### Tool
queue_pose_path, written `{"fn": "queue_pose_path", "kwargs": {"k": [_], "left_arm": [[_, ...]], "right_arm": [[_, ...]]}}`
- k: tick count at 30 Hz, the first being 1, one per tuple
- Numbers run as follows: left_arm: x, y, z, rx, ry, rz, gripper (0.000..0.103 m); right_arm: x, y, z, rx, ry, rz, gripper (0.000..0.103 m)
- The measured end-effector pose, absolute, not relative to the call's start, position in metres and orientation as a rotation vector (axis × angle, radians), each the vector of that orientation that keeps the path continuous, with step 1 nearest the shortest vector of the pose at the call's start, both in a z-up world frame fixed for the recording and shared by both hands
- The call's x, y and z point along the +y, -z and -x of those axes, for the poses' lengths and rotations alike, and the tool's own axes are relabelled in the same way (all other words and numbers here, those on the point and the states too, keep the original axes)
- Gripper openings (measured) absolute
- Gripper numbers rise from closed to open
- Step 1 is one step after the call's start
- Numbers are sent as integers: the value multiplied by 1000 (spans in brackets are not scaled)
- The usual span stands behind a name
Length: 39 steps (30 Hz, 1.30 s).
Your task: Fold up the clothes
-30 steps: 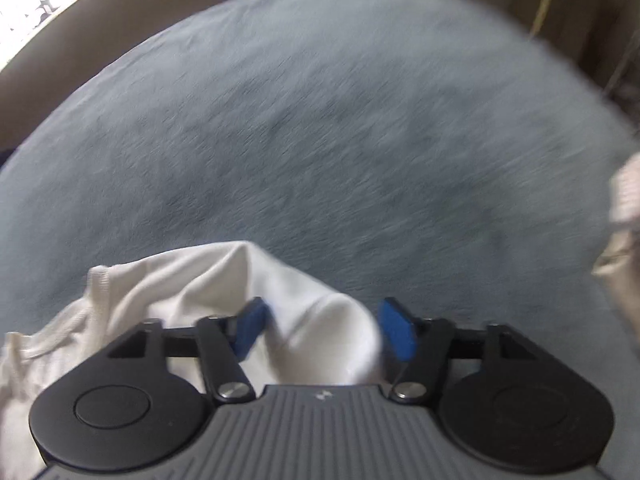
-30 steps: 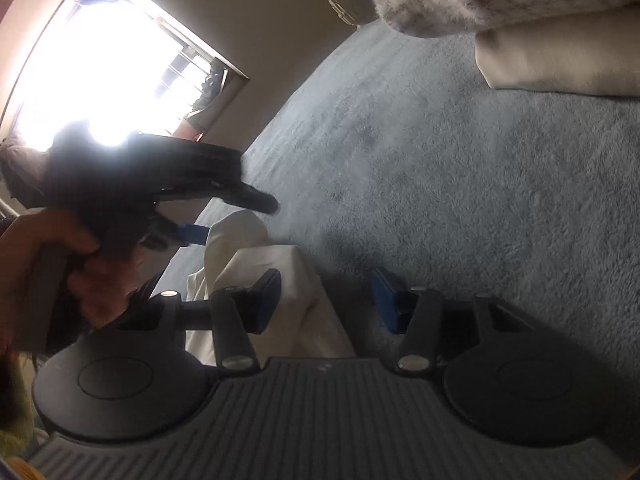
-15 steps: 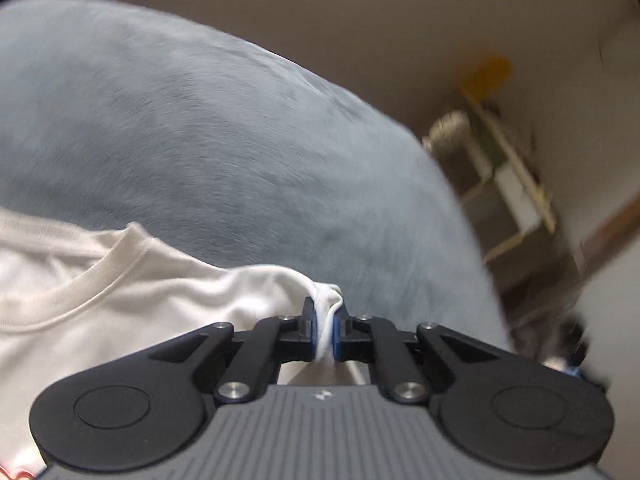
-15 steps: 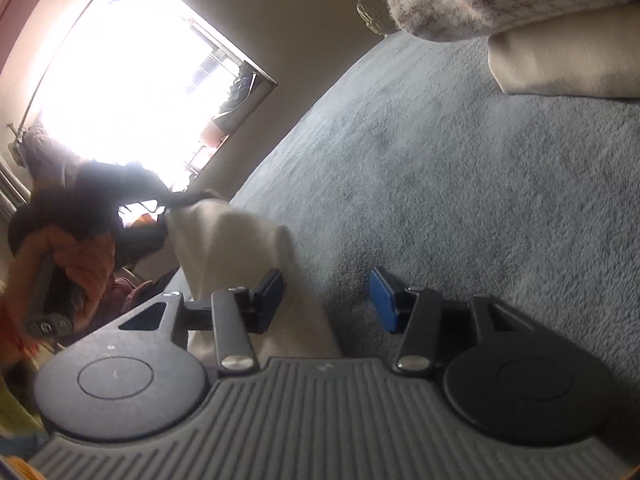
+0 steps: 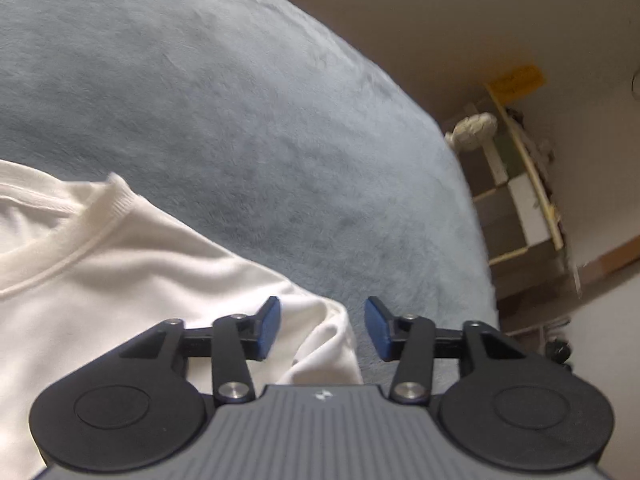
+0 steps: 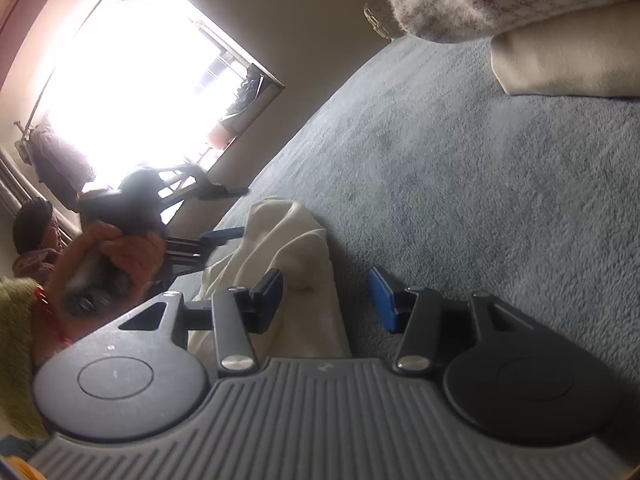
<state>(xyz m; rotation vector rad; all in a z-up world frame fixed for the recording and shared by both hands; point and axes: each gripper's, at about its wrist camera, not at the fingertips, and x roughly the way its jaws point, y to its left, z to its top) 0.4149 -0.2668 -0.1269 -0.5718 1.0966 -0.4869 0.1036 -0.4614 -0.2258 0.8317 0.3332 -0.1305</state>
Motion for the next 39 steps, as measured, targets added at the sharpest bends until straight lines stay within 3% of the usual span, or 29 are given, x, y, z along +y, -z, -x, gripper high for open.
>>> {"fn": "queue_pose_path", "kwargs": {"k": [7, 15, 20, 25, 32, 39], "left_arm": [[-178, 47, -377, 974, 482, 505, 52], [-40, -44, -271, 814, 402, 349, 56], [11, 1, -212, 890, 336, 301, 55], [39, 78, -180, 992, 322, 502, 52], [45, 111, -152, 952, 357, 495, 51], [57, 140, -138, 978, 389, 534, 51]], "right_arm": [[-460, 225, -105, 335, 138, -821, 47], [-453, 202, -97, 404, 224, -814, 49], [-407, 145, -69, 409, 138, -657, 50], [-301, 103, -65, 514, -236, -285, 50], [-150, 110, -64, 583, -555, 475, 43], [-113, 138, -73, 560, -586, 900, 32]]}}
